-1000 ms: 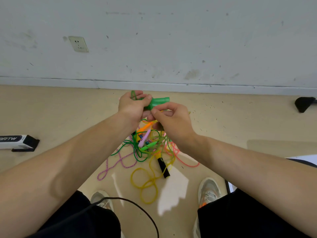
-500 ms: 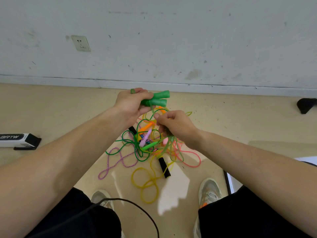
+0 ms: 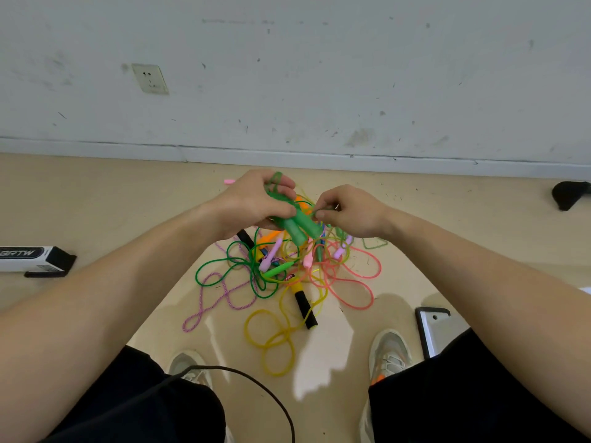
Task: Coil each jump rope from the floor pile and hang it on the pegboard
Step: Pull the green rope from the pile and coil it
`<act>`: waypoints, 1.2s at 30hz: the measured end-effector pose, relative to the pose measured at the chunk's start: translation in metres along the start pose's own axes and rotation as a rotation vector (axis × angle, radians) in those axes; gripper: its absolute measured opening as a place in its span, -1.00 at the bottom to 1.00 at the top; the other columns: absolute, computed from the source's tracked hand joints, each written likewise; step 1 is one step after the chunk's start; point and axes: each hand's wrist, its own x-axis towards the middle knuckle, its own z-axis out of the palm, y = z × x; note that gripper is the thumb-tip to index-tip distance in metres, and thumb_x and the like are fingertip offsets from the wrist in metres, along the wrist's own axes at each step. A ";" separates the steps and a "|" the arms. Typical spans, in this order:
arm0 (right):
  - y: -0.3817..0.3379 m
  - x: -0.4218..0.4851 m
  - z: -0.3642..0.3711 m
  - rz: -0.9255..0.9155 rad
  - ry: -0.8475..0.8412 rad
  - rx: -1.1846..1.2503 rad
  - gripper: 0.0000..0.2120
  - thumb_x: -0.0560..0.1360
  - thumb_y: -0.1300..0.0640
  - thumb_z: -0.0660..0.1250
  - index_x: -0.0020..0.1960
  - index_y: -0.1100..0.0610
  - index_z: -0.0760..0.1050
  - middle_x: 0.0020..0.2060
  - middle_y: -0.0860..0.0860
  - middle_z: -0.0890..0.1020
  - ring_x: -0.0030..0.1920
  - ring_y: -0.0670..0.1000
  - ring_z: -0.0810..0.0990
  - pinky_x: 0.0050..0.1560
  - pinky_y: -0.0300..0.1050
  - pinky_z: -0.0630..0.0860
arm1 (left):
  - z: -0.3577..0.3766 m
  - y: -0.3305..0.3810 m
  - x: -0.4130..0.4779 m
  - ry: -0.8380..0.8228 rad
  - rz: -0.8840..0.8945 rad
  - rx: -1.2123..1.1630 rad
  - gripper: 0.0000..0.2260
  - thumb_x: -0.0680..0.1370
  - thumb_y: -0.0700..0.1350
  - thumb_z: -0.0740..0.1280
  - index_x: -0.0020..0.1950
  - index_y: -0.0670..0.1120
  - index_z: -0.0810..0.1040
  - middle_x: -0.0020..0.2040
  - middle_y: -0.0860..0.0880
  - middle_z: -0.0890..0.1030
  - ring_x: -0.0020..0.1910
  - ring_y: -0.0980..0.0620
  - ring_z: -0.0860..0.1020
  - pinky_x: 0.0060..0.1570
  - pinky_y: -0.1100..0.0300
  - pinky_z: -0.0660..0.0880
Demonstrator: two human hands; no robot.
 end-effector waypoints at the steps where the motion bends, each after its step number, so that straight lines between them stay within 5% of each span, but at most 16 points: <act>1: 0.001 0.000 -0.001 0.007 0.018 -0.017 -0.92 0.53 0.09 0.39 -0.11 0.05 0.64 -0.22 0.08 0.68 -0.19 0.08 0.57 -0.11 -0.04 0.48 | 0.000 -0.001 0.000 -0.014 0.031 0.084 -0.65 0.46 -0.41 0.43 0.18 -0.16 0.51 -0.07 0.05 0.59 -0.20 0.09 0.63 -0.22 0.08 0.67; 6: -0.004 -0.001 0.002 0.046 0.111 -0.054 -0.80 0.51 -0.05 0.41 -0.23 0.02 0.58 -0.41 -0.09 0.53 -0.33 -0.06 0.48 -0.25 -0.12 0.40 | 0.003 -0.004 0.001 -0.053 0.154 0.479 -0.59 0.40 -0.34 0.45 0.20 -0.09 0.48 0.00 0.07 0.59 -0.21 0.05 0.57 -0.18 0.05 0.63; 11: -0.014 -0.010 0.001 0.061 -0.007 0.379 -0.72 0.54 0.05 0.42 -0.30 0.15 0.57 -0.46 0.03 0.48 -0.42 -0.04 0.40 -0.37 -0.20 0.30 | 0.010 -0.010 0.004 -0.106 0.187 0.579 -0.59 0.41 -0.29 0.45 0.19 -0.01 0.44 0.02 0.09 0.56 -0.42 0.20 0.46 -0.39 0.30 0.46; 15: -0.006 -0.011 -0.001 0.119 -0.055 0.464 -0.83 0.50 0.16 0.47 -0.04 0.29 0.65 -0.40 0.01 0.58 -0.37 -0.08 0.48 -0.49 -0.34 0.29 | -0.003 -0.008 0.010 0.047 0.262 0.629 -0.59 0.39 -0.30 0.46 0.19 -0.08 0.47 -0.06 0.12 0.54 -0.20 0.12 0.51 -0.17 0.16 0.52; 18: 0.000 -0.009 0.000 0.182 -0.132 0.540 -0.72 0.44 0.31 0.50 0.15 0.27 0.61 -0.20 0.09 0.67 -0.24 -0.02 0.57 -0.45 -0.32 0.44 | -0.015 -0.008 0.013 0.189 0.285 0.614 -0.58 0.37 -0.30 0.46 0.17 -0.07 0.48 -0.05 0.09 0.56 -0.03 0.00 0.57 -0.01 0.05 0.54; 22: 0.006 -0.008 0.001 0.166 -0.077 0.639 -0.65 0.40 0.51 0.43 0.17 0.33 0.57 -0.09 0.19 0.68 -0.18 0.04 0.65 -0.16 -0.19 0.65 | -0.022 -0.013 0.015 0.297 0.272 0.590 -0.59 0.39 -0.30 0.45 0.18 -0.08 0.46 0.00 0.05 0.55 -0.14 0.14 0.50 -0.13 0.27 0.45; 29: 0.010 -0.010 -0.008 0.196 0.074 0.437 -0.85 0.40 0.31 0.54 -0.07 0.26 0.62 -0.33 0.14 0.60 -0.45 -0.05 0.53 -0.35 -0.20 0.57 | -0.033 -0.023 0.016 0.327 0.202 0.697 -0.58 0.38 -0.30 0.46 0.19 -0.10 0.45 0.02 0.03 0.55 -0.04 0.01 0.48 -0.24 0.30 0.34; 33: 0.008 -0.013 -0.013 0.233 0.000 0.641 -0.89 0.51 0.32 0.43 0.03 0.30 0.61 -0.35 0.07 0.56 -0.44 -0.05 0.50 -0.30 -0.15 0.59 | -0.040 -0.030 0.016 0.333 0.149 0.867 -0.59 0.38 -0.30 0.44 0.17 -0.09 0.44 0.00 0.04 0.53 -0.01 -0.04 0.49 -0.06 0.07 0.46; 36: 0.014 -0.012 -0.016 0.313 -0.003 0.546 -0.89 0.61 0.30 0.29 0.02 0.26 0.59 -0.27 0.09 0.54 -0.43 -0.04 0.49 -0.13 0.04 0.67 | -0.052 -0.035 0.016 0.364 0.094 0.957 -0.58 0.38 -0.30 0.44 0.18 -0.11 0.43 0.05 -0.03 0.53 0.01 -0.09 0.50 -0.05 0.03 0.46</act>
